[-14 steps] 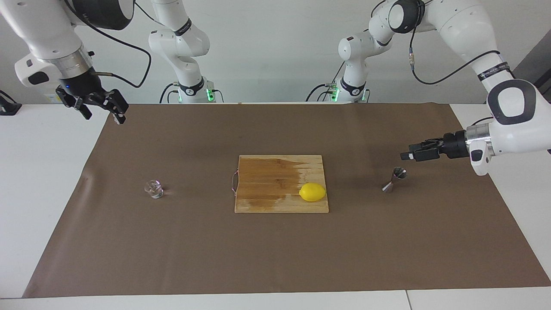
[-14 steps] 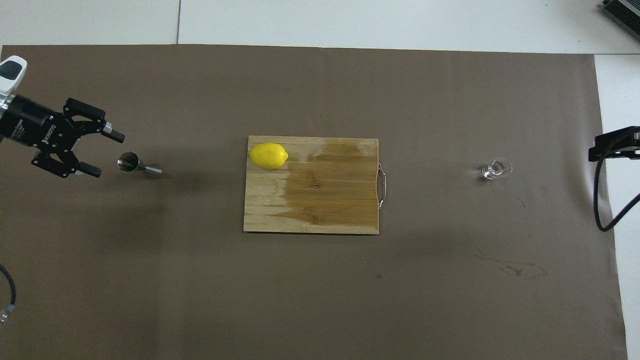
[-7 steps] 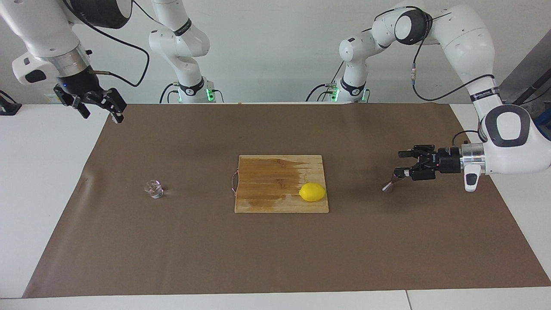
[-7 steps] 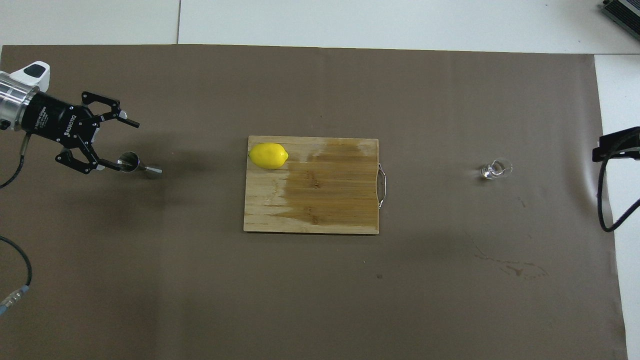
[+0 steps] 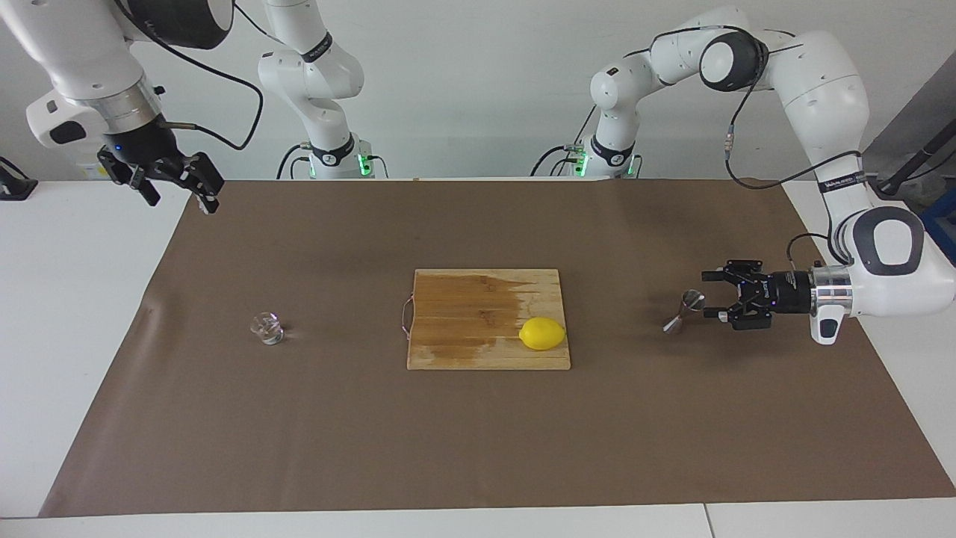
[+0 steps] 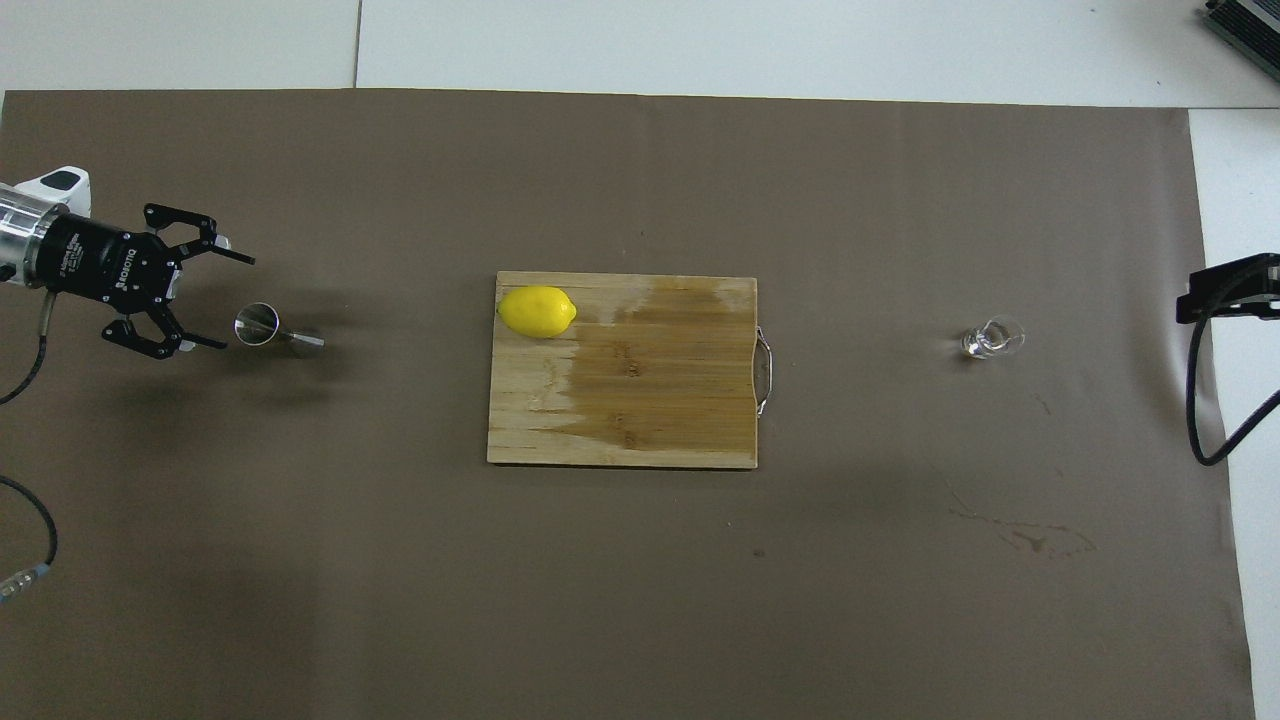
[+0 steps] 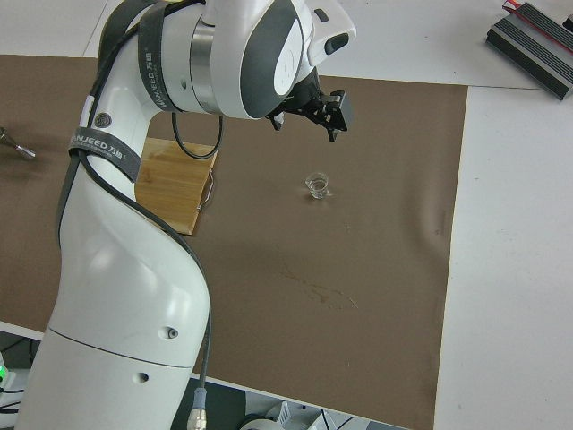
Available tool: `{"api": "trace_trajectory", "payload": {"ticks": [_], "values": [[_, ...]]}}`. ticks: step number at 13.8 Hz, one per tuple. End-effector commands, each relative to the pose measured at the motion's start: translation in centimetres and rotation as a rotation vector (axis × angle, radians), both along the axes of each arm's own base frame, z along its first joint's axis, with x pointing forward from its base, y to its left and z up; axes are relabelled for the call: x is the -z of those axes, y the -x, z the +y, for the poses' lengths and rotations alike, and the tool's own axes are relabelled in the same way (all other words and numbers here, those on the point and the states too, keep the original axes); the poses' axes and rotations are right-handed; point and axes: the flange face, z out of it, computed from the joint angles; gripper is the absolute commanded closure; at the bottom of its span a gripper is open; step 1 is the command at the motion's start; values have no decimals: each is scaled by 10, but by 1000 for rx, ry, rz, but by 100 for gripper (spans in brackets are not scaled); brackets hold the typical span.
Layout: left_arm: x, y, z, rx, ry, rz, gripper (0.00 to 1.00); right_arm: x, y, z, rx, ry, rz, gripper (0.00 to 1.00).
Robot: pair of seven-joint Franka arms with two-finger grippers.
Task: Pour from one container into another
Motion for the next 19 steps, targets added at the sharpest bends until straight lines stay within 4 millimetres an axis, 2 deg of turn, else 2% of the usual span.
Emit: {"api": "trace_trajectory", "payload": {"ticks": [1, 5, 9, 19], "values": [[20, -2, 12, -56, 70, 65, 0, -1, 8, 2, 7, -27, 3, 0], [27, -6, 25, -207, 145, 285, 0, -1, 8, 2, 7, -27, 3, 0], [52, -2, 37, -255, 196, 335, 0, -1, 8, 2, 7, -27, 3, 0], [73, 6, 24, -248, 268, 367, 0, -1, 8, 2, 7, -27, 3, 0]]}}
